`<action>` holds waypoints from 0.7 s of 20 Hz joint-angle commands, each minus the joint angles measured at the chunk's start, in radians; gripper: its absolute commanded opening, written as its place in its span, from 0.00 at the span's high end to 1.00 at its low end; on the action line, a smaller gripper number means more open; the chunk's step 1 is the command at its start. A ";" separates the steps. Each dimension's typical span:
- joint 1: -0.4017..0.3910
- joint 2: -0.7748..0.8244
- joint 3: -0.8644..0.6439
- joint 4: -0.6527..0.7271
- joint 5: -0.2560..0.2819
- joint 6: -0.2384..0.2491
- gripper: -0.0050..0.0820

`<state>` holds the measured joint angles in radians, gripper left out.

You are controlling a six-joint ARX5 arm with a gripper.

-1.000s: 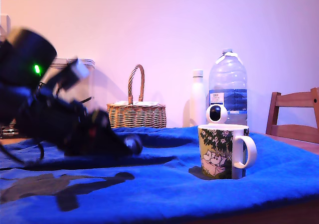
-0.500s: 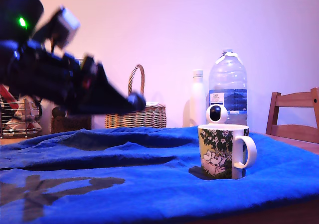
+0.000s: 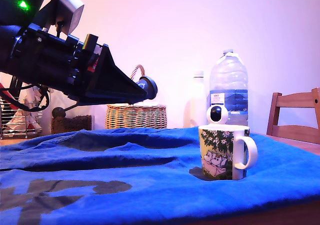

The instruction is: Pick up the coffee capsules on the table and drop them inside the coffee cup

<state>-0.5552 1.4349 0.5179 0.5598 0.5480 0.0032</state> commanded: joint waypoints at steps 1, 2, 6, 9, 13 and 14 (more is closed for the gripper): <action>-0.012 -0.003 0.022 0.008 0.000 -0.010 0.72; -0.018 -0.003 0.034 0.008 -0.002 -0.014 0.72; -0.045 -0.001 0.091 0.008 -0.034 -0.013 0.72; -0.055 0.001 0.127 0.005 -0.035 -0.013 0.72; -0.062 0.042 0.192 -0.047 -0.034 -0.013 0.72; -0.069 0.061 0.210 -0.048 -0.034 -0.012 0.72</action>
<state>-0.6140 1.4612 0.7128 0.5068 0.5140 -0.0051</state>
